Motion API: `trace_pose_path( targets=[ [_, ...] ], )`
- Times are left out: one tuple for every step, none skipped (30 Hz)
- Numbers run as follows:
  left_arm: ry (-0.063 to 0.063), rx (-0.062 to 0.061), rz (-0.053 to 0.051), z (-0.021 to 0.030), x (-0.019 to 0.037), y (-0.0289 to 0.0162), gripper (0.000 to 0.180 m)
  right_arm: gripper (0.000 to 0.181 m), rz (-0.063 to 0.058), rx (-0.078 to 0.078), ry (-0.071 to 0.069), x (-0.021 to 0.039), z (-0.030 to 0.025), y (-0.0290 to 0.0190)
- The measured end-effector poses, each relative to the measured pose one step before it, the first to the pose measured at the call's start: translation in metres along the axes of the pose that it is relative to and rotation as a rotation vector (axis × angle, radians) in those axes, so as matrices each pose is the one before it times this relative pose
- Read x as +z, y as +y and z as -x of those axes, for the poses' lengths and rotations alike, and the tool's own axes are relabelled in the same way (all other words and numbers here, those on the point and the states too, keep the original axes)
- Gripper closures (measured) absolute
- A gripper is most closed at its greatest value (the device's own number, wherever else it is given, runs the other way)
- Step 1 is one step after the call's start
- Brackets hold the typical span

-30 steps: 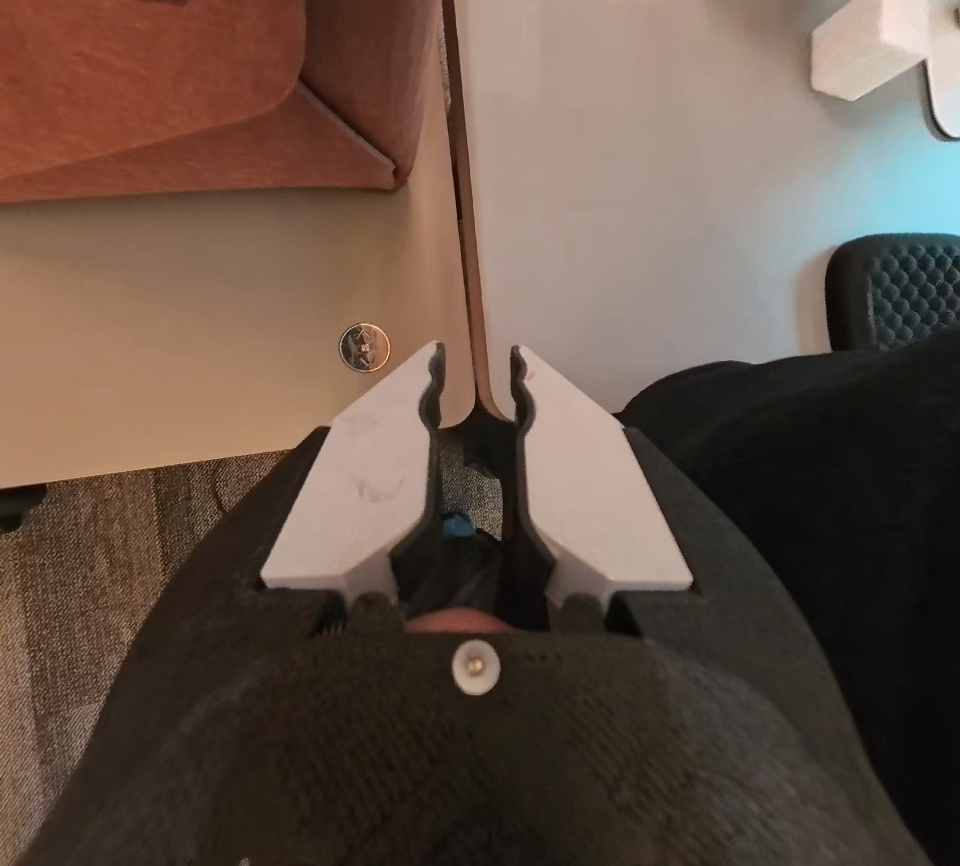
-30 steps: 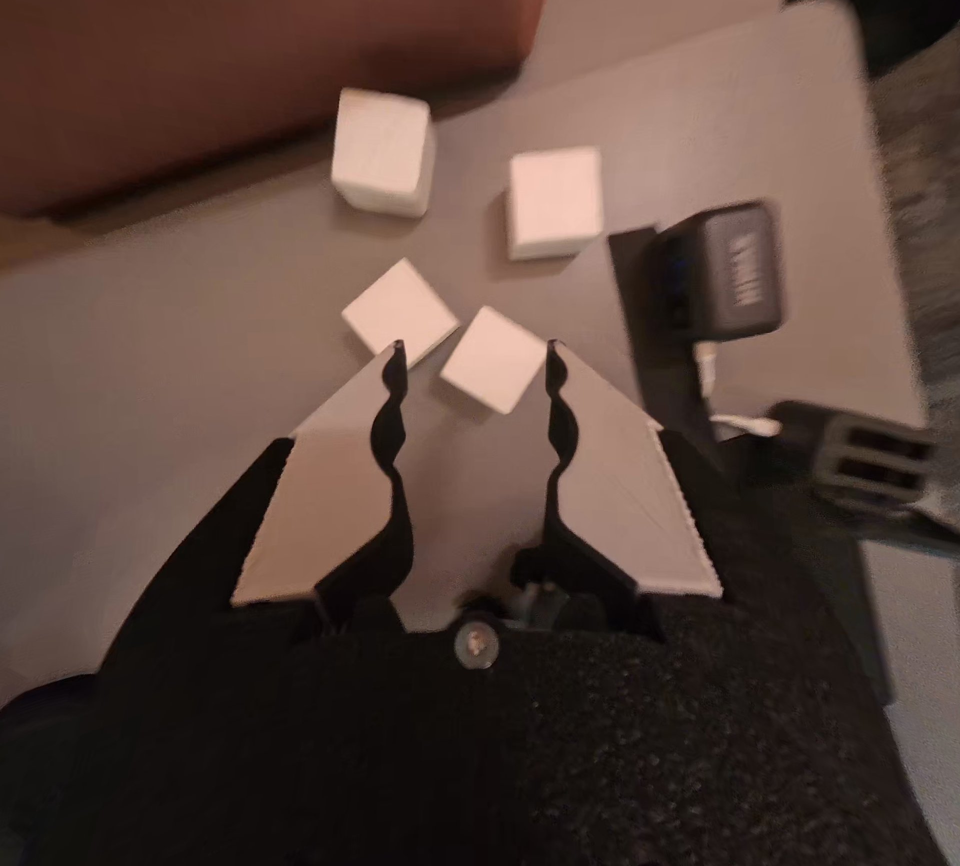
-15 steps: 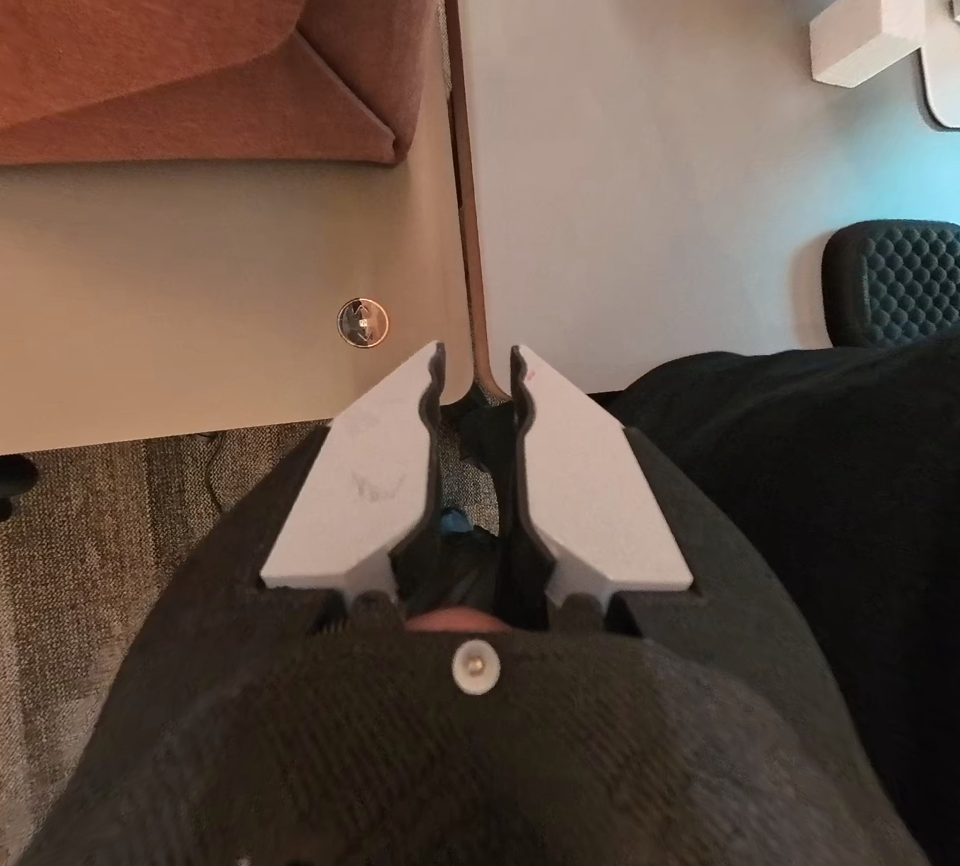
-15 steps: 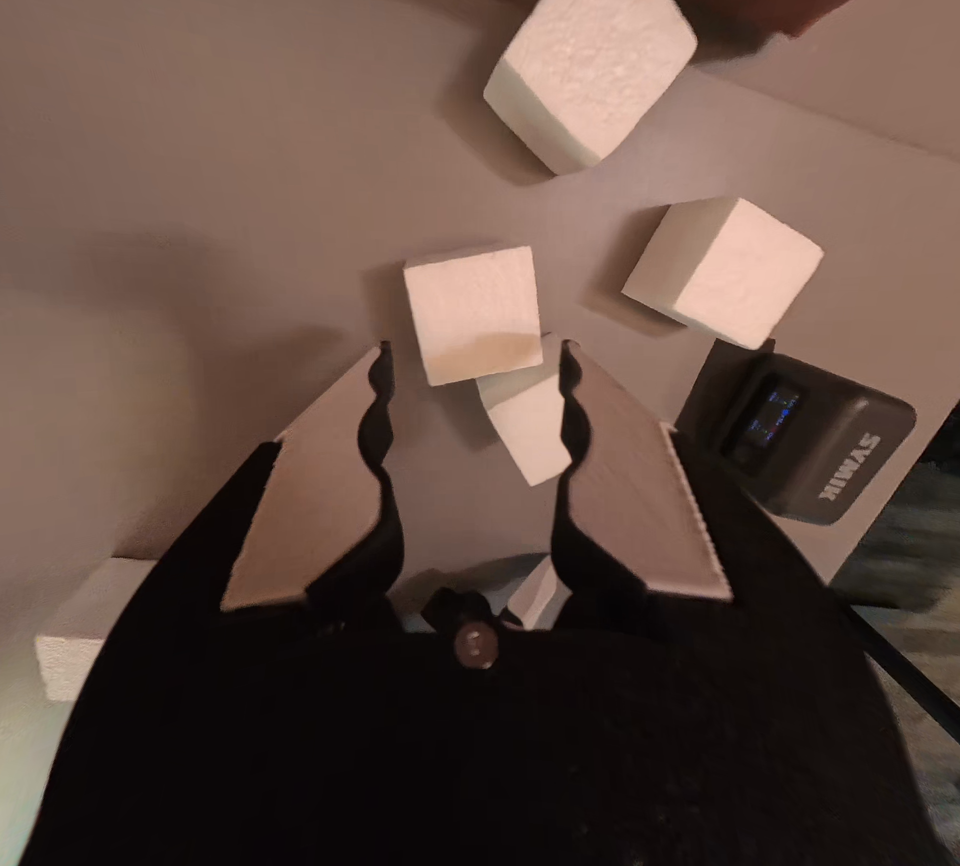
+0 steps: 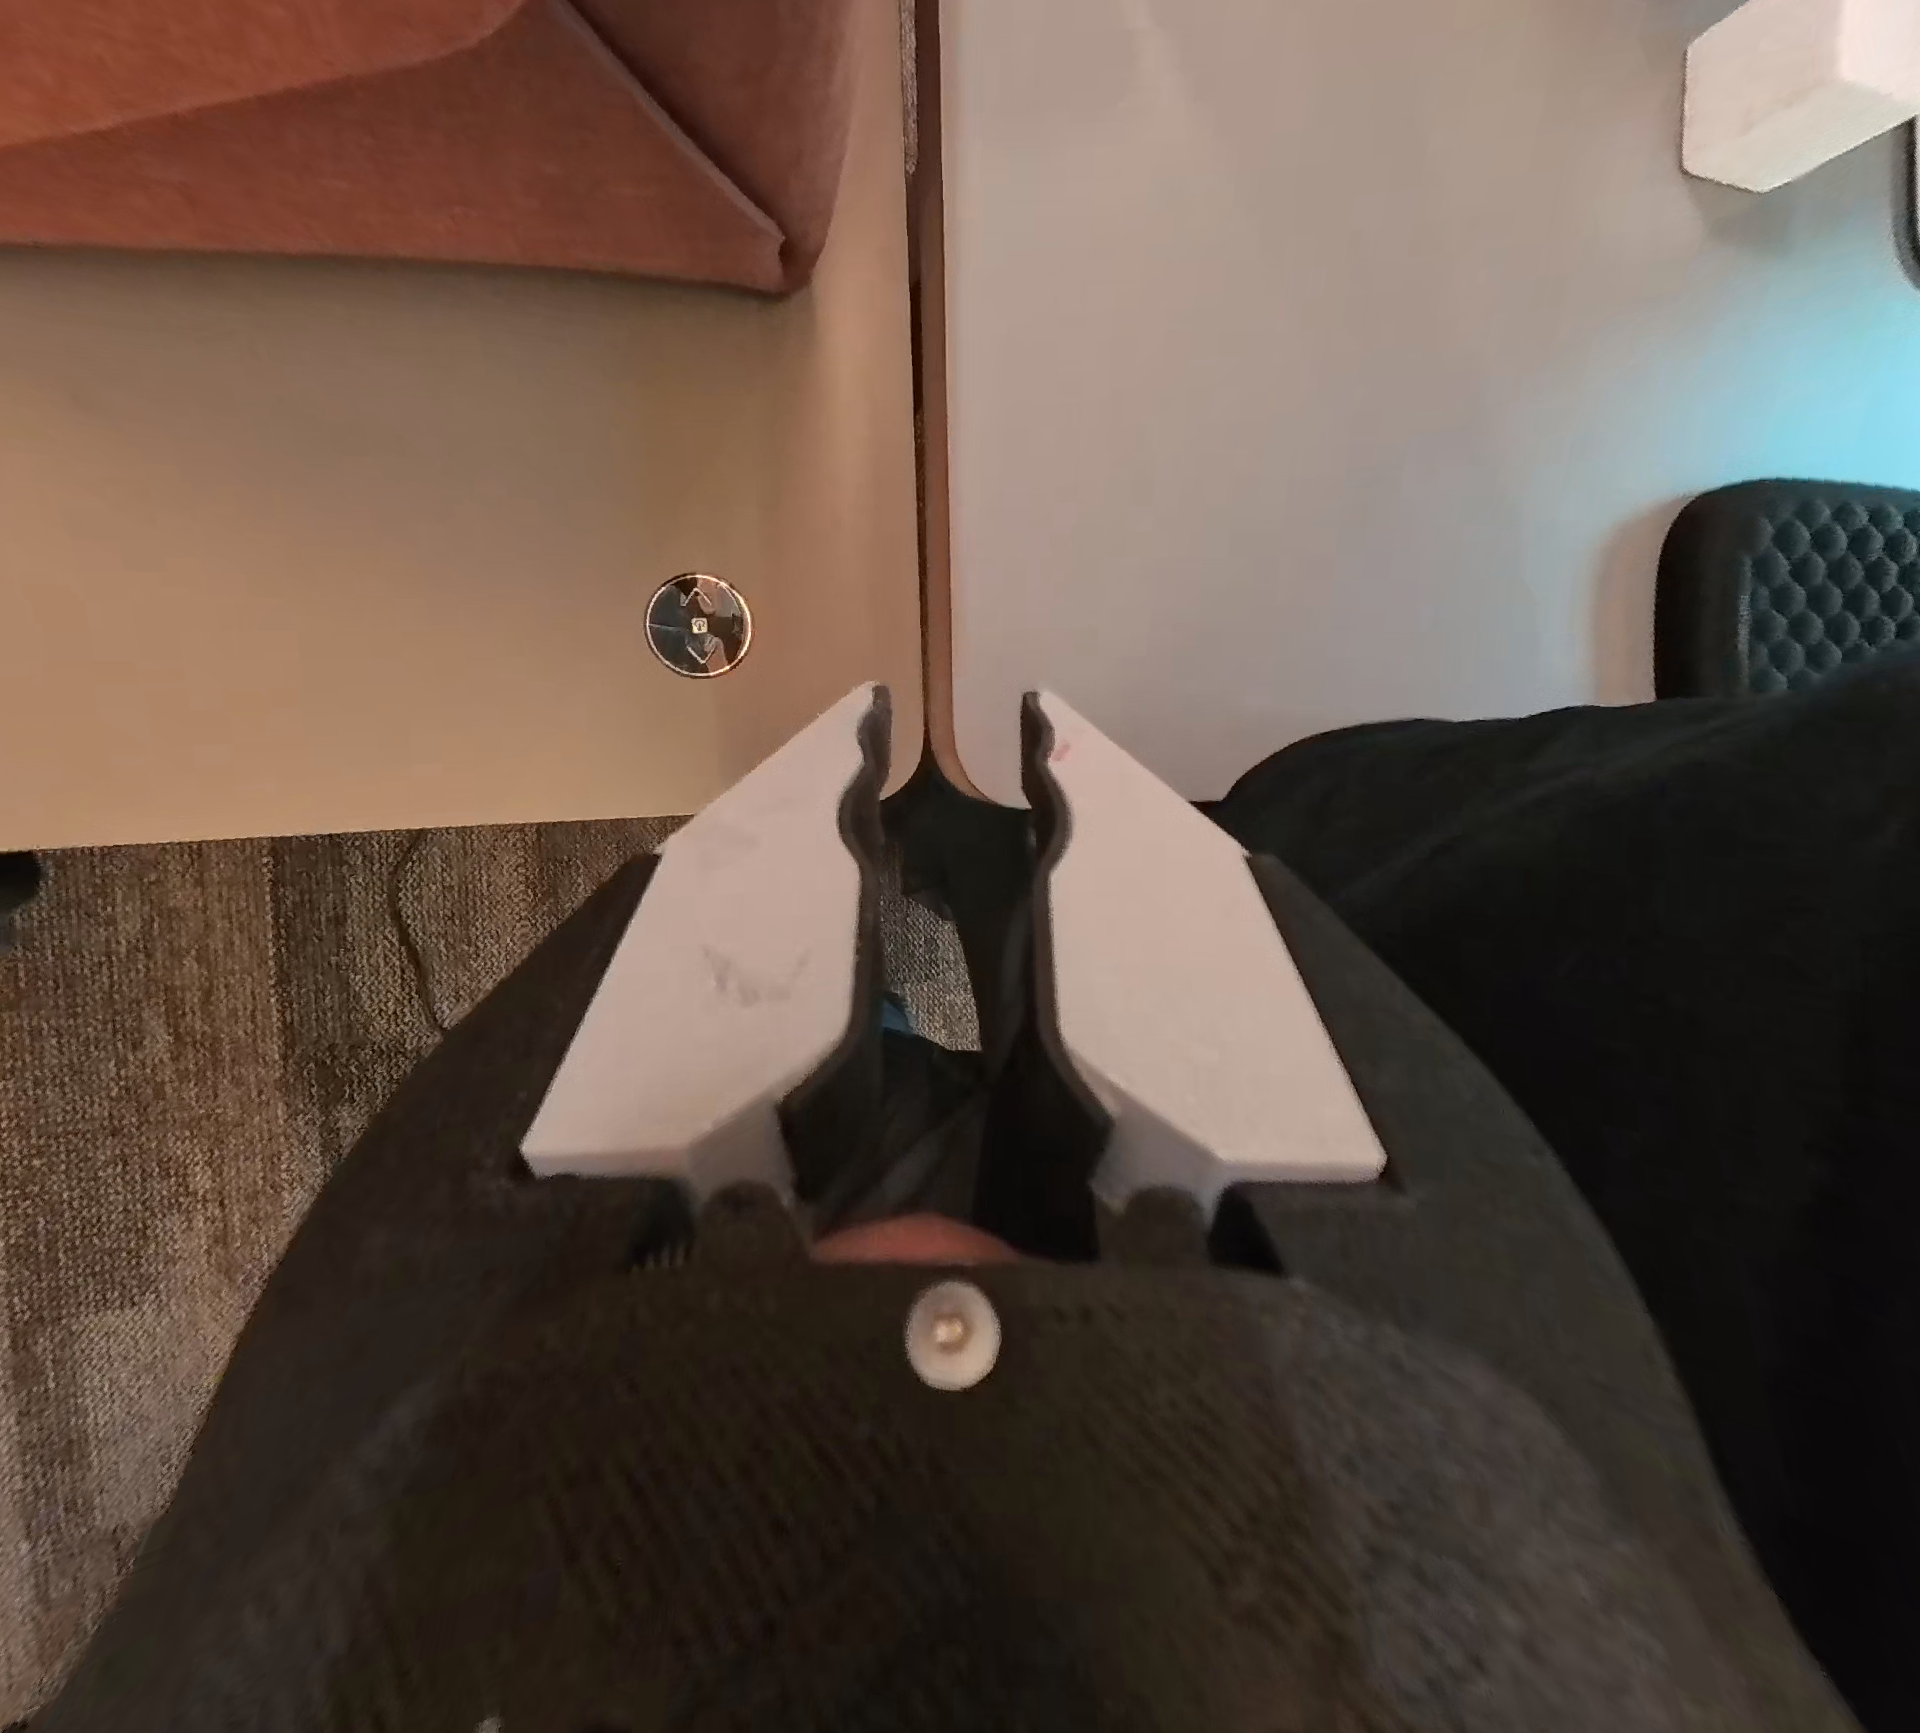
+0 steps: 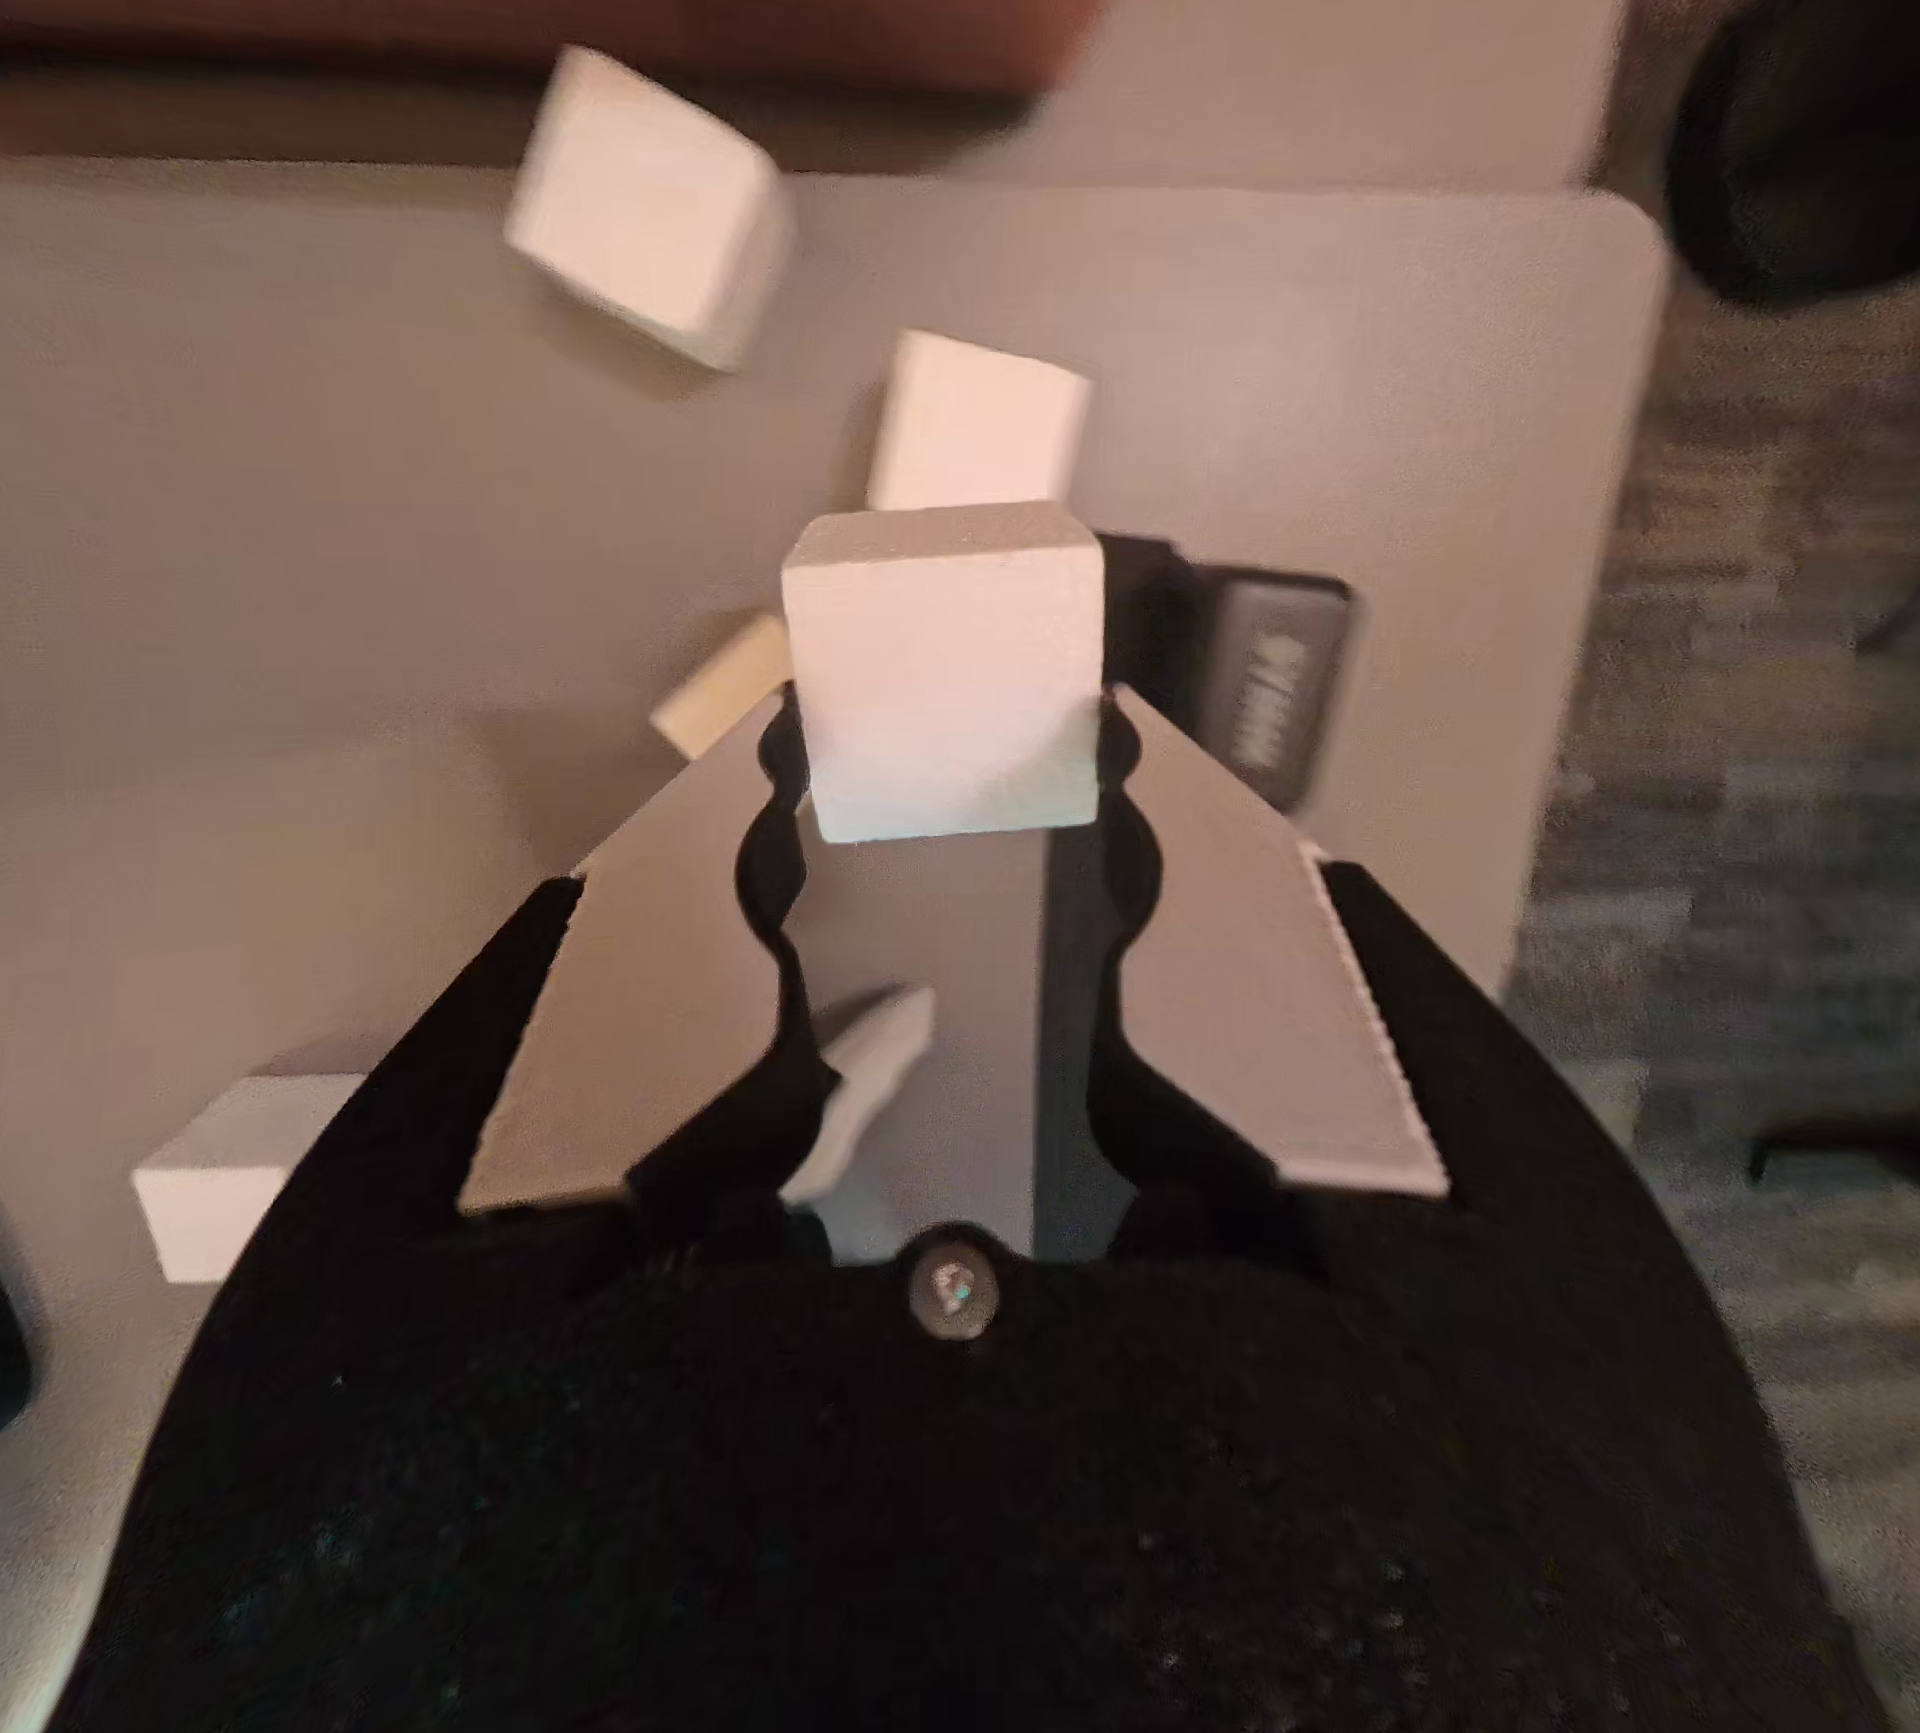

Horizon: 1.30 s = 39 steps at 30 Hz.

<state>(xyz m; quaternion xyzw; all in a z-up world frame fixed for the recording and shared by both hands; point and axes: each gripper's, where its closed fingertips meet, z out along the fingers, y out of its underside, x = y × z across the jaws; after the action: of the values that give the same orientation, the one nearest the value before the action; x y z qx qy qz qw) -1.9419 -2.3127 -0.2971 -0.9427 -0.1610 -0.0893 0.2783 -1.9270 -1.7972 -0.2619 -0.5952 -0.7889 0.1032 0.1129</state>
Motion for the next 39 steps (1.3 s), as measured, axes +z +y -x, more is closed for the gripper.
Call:
trace_pose_path(
  targets=[
    [-0.0021,-0.0017,0.0033,-0.00008,0.00074,-0.00042,0.157,0.126,0.0189,0.0327,0.02,-0.00758,-0.01941,0.00326],
    [-0.0025,0.0007,0.0044,-0.00005,0.00102,-0.00059,0.157,0.126,0.011,0.0252,0.0176,-0.00424,-0.01674,0.001],
    [-0.0032,0.0022,0.0068,0.00011,0.00111,-0.0007,0.157,0.125,0.0087,0.0159,0.0142,-0.00109,-0.01387,-0.00017],
    [-0.0029,0.0034,0.0067,0.00005,0.00084,-0.00124,0.157,0.125,0.0111,0.007,0.0073,0.0016,-0.01023,0.0001],
    [-0.0026,0.0051,0.0042,0.00001,0.00044,-0.0018,0.157,0.126,0.0163,-0.0011,0.0074,0.00353,-0.00788,0.00103],
    [-0.0031,0.0065,0.0036,0.00004,0.00025,-0.00163,0.157,0.126,0.0191,-0.0085,0.0079,0.00458,-0.0059,0.00206],
    [-0.0034,0.0066,0.0054,0.00026,0.00034,-0.00104,0.157,0.126,0.0196,-0.0117,0.0108,0.00518,-0.00491,0.00262],
    [-0.0036,0.0049,0.0072,0.0003,0.00065,-0.00018,0.157,0.126,0.0161,-0.0113,0.0092,0.00532,-0.00347,0.00253],
    [-0.0018,0.0011,0.0063,0.00024,0.00094,0.00031,0.157,0.125,0.0115,-0.008,-0.0001,0.00533,-0.00138,0.00226],
    [0.002,-0.0035,0.0048,-0.00022,0.00118,0.0003,0.157,0.125,0.0055,-0.0018,-0.005,0.00531,-0.00007,0.00144],
    [0.0033,-0.0056,0.0052,-0.00026,0.00134,0.0005,0.157,0.125,0.003,0.0016,-0.003,0.00536,-0.00022,0.00126],
    [0.0021,-0.0037,0.0064,-0.0001,0.00122,0.00057,0.157,0.125,0.0049,0.0004,-0.0023,0.00536,-0.00006,0.00167],
    [-0.0006,-0.0003,0.0056,0.00017,0.00083,0.00015,0.157,0.125,0.0064,-0.001,-0.0026,0.00542,0.00021,0.0019],
    [-0.0019,0.0018,0.0035,0.00051,0.00057,-0.00027,0.157,0.125,0.0069,-0.0018,-0.0052,0.00523,0.001,0.00191],
    [-0.0011,0.0011,0.0025,0.00033,0.00041,-0.00041,0.157,0.125,0.0071,-0.0021,-0.0029,0.00501,0.0008,0.00182],
    [0.0006,-0.0011,0.0027,0.00036,0.00067,-0.00047,0.157,0.125,0.0054,-0.0019,-0.0015,0.00453,0.00073,0.00141],
    [0.002,-0.0031,0.0024,0.00014,0.00091,-0.00055,0.157,0.125,0.0012,-0.0009,-0.0046,0.00422,0.00145,0.00065],
    [0.0038,-0.0028,0.0011,-0.00024,0.00105,-0.00055,0.157,0.124,-0.004,0.0018,-0.0013,0.00386,0.00082,-0.00043],
    [0.0037,-0.0008,0.0012,-0.00049,0.00117,-0.00056,0.157,0.122,-0.0069,0.004,0.0045,0.00352,-0.00015,-0.00105],
    [0.003,0.0015,0.0022,-0.00042,0.00139,-0.00044,0.157,0.12,-0.0086,0.008,0.0016,0.00342,-0.00011,-0.00137],
    [0.0028,0.0038,0.0028,-0.00052,0.00115,-0.0005,0.157,0.116,-0.0095,0.0132,-0.003,0.00334,0.00046,-0.00162],
    [0.0015,0.0056,0.0021,-0.00045,0.00082,-0.00062,0.157,0.115,-0.006,0.014,-0.0053,0.0031,0.00056,-0.00095],
    [-0.0003,0.0062,0.0003,-0.00012,0.00023,-0.00083,0.157,0.113,-0.0004,0.0102,-0.0012,0.00259,0.00018,0.00025],
    [-0.0009,0.0051,-0.0002,0.00019,-0.00036,-0.00075,0.157,0.11,0.0029,0.0057,0.0073,0.00108,-0.00079,0.00069],
    [-0.0015,0.004,-0.0015,0.00049,-0.00075,-0.00058,0.157,0.108,0.0002,0.0,0.0133,-0.00173,-0.00135,0.00014],
    [-0.0025,0.0017,-0.0028,0.00094,-0.00107,-0.00017,0.157,0.108,-0.0094,-0.0064,0.0163,-0.00541,-0.00171,-0.0013],
    [-0.0009,-0.0023,-0.0023,0.00087,-0.00084,0.00051,0.157,0.108,-0.0208,-0.0065,0.0179,-0.00883,-0.00225,-0.00296],
    [0.0024,-0.0057,-0.0014,0.00065,-0.00064,0.00101,0.157,0.108,-0.0246,-0.0023,0.0163,-0.01164,-0.00261,-0.00387],
    [0.0029,-0.0066,-0.0016,0.00037,-0.00045,0.00113,0.157,0.108,-0.0225,0.0025,0.0163,-0.01331,-0.00301,-0.00399],
    [0.0025,-0.0053,-0.0026,0.0003,-0.00026,0.00087,0.157,0.107,-0.0184,0.0037,0.0106,-0.01464,-0.00166,-0.00407],
    [0.0022,-0.004,-0.0028,-0.00001,-0.0002,0.00076,0.157,0.107,-0.0178,0.0029,0.0055,-0.01514,0.00036,-0.00509],
    [0.0022,-0.0025,-0.0027,-0.0003,0.00006,0.00046,0.158,0.107,-0.0263,0.0016,0.0038,-0.01437,0.00288,-0.00776],
    [0.0026,-0.0013,-0.0037,-0.00054,0.00017,0.00017,0.158,0.109,-0.0349,-0.0032,-0.0063,-0.01191,0.00699,-0.0103],
    [0.0034,-0.0009,-0.0036,-0.0007,0.0003,-0.00006,0.158,0.119,-0.0327,-0.009,-0.017,-0.00757,0.01071,-0.01086],
    [0.0034,-0.0003,-0.0028,-0.00069,0.00036,-0.00037,0.158,0.135,-0.0194,-0.0126,-0.0225,-0.00196,0.01287,-0.0091],
    [0.0025,0.0018,-0.0029,-0.00077,0.00019,-0.00073,0.158,0.144,-0.0011,-0.0132,-0.0211,0.00364,0.01317,-0.00649],
    [0.0001,0.0044,-0.0037,-0.0005,-0.00012,-0.00112,0.158,0.142,0.0105,-0.0132,-0.0201,0.00854,0.0125,-0.00437],
    [-0.0013,0.0055,-0.0037,-0.00045,-0.00059,-0.00099,0.158,0.137,0.017,-0.0103,-0.0139,0.01236,0.01048,-0.00222],
    [-0.0017,0.006,-0.0031,-0.00038,-0.00077,-0.00063,0.158,0.132,0.0255,-0.0024,-0.0022,0.01478,0.00688,0.0001]
  ],
)
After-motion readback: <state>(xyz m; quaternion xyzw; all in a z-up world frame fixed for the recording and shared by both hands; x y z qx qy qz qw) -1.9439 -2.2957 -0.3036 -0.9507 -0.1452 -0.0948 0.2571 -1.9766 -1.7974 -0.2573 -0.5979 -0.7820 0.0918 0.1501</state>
